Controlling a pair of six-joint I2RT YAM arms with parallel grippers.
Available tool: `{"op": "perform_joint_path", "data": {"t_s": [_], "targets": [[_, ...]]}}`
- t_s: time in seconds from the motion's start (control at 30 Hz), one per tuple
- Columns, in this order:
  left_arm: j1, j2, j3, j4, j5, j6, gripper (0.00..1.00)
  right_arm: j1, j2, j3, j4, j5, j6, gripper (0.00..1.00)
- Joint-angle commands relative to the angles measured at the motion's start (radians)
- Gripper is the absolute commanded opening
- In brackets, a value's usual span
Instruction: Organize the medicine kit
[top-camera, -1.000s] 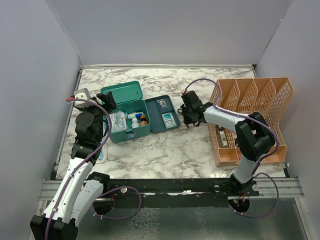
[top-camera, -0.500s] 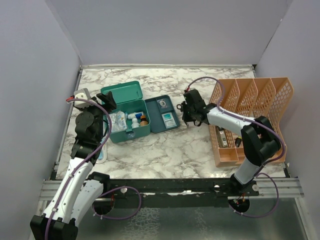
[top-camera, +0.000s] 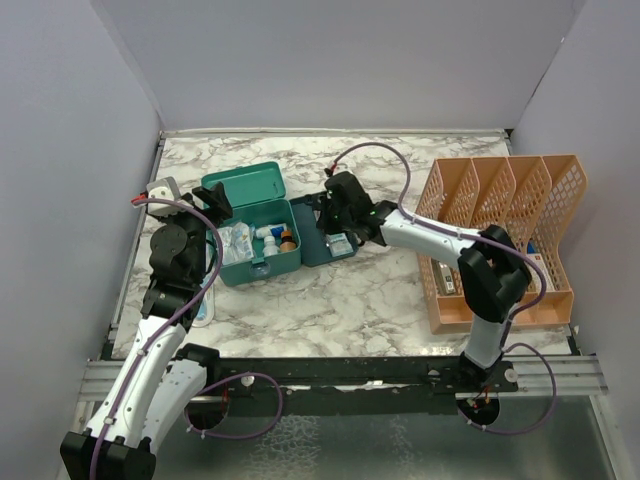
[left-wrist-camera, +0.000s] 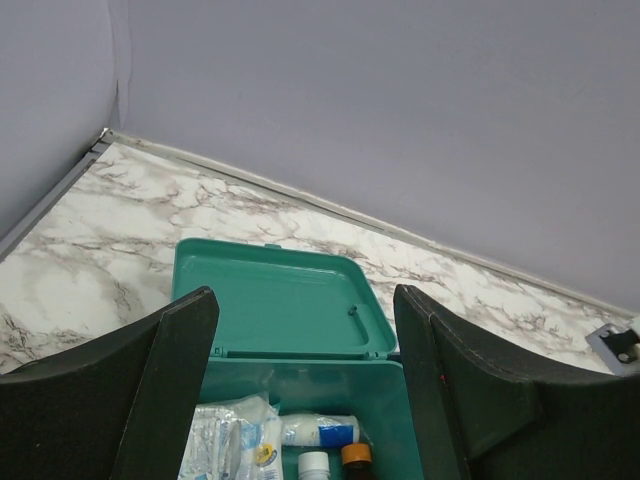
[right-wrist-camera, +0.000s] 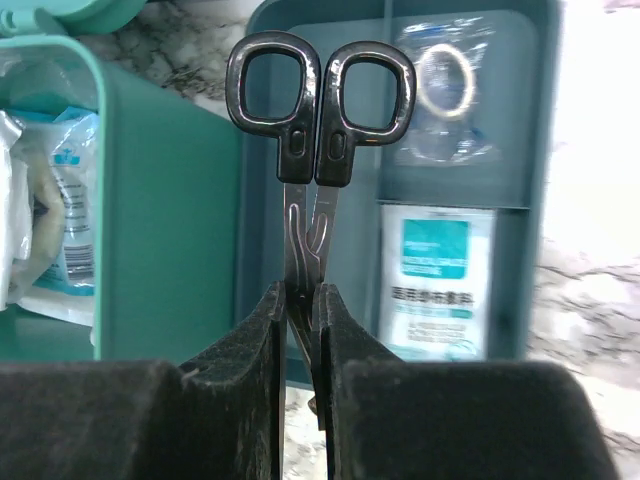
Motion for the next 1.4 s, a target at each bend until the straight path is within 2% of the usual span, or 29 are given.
{"op": "perform_joint_path", "data": {"t_s": [0.0,0.47,0.67,0.77,0.93,1.1,1.23,1.37], "targets": [[0.004,-0.015,-0.008,0.033,-0.010,0.011,0.74,0.039,0.082,0.064,0.029,-0.002,0.054,0.10],[0.003,-0.004,-0.005,0.039,0.020,0.020,0.74,0.045,0.237,0.149,0.027,-0.069,0.024,0.11],[0.004,-0.009,-0.007,0.038,0.008,0.025,0.74,0.047,0.255,0.187,-0.043,-0.017,0.035,0.28],[0.004,-0.010,-0.008,0.038,0.002,0.025,0.74,0.046,0.232,0.187,-0.052,0.001,0.030,0.32],[0.003,-0.005,-0.005,0.031,-0.001,0.024,0.74,0.047,0.174,0.157,-0.042,0.041,0.039,0.30],[0.003,0.004,0.001,0.020,0.008,0.030,0.75,0.045,0.124,0.092,-0.041,0.185,0.065,0.25],[0.004,0.015,0.010,0.006,0.017,0.028,0.75,0.045,0.144,0.096,-0.081,0.263,0.052,0.25],[0.003,0.021,0.014,-0.001,0.015,0.028,0.75,0.044,0.186,0.124,-0.124,0.268,0.047,0.25]]}}
